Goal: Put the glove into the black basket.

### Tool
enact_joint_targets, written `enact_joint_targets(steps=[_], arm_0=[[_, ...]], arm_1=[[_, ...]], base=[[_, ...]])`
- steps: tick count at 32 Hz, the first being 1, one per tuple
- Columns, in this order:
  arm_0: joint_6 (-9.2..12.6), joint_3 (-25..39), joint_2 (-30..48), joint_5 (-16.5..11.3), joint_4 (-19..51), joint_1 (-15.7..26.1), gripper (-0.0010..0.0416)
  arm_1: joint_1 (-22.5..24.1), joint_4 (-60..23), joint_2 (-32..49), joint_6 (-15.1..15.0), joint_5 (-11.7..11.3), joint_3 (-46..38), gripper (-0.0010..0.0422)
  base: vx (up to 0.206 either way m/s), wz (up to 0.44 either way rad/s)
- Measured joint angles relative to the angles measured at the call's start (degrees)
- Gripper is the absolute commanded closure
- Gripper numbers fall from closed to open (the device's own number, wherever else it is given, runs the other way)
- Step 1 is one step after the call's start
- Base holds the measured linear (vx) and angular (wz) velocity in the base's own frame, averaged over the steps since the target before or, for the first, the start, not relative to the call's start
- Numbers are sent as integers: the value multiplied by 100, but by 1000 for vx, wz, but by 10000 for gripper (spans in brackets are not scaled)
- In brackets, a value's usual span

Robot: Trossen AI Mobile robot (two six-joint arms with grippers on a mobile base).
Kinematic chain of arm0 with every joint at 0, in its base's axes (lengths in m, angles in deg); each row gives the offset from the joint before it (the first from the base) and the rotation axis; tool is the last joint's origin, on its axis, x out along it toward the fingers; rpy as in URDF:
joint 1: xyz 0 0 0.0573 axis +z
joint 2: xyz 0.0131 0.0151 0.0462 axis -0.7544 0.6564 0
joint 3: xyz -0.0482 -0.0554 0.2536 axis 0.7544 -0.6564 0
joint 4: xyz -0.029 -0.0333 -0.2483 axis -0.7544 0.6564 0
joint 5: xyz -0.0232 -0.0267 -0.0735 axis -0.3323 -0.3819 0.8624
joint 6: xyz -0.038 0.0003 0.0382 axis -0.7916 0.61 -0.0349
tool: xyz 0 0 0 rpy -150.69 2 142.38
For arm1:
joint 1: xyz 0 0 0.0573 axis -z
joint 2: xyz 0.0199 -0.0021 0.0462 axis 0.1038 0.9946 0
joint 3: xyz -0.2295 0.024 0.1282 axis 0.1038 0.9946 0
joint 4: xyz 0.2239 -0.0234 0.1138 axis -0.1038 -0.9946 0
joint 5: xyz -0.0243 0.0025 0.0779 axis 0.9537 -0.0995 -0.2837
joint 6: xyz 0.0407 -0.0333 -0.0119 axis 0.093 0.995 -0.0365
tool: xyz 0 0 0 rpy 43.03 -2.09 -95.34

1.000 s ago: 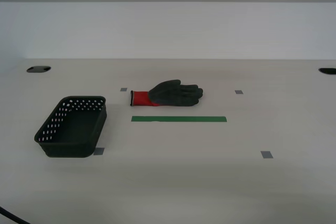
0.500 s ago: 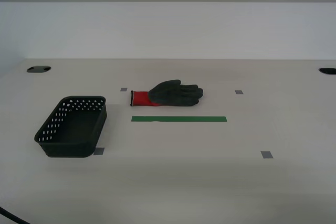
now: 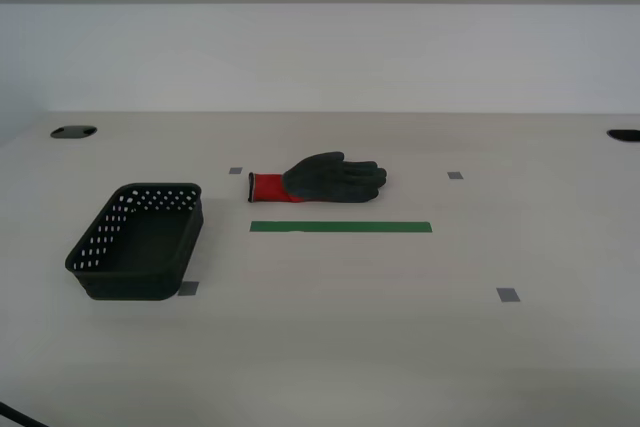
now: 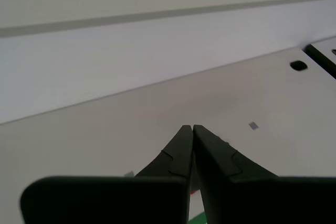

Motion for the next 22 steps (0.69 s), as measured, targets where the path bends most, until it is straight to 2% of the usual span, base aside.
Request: enact_joint_targets(steps=[5,10,15,19,20,22], arm_0=[[0,0,0,0,0,-2,405],[0,0,0,0,-2,-2,405],[0,0,0,0,0,2,405],[0,0,0,0,0,4,405],[0,0,0,-2,0,-2,405],[0,0,0,0,0,2,405]], arm_1=[[675,-376,953,348,2,-444,412],[1213,-758,1921,409,-26,-1054,412],[1521,-1137,2811,413,-247,-1799,412],[1633,-1665,3554,452,-269,-2485,412],[1652,-2026,3768,522,-282,-2719,412],[1663,-2155,4013,610,-282,-3003,412]], base=[[0,0],[0,0],[0,0],[0,0],[0,0],[0,0]])
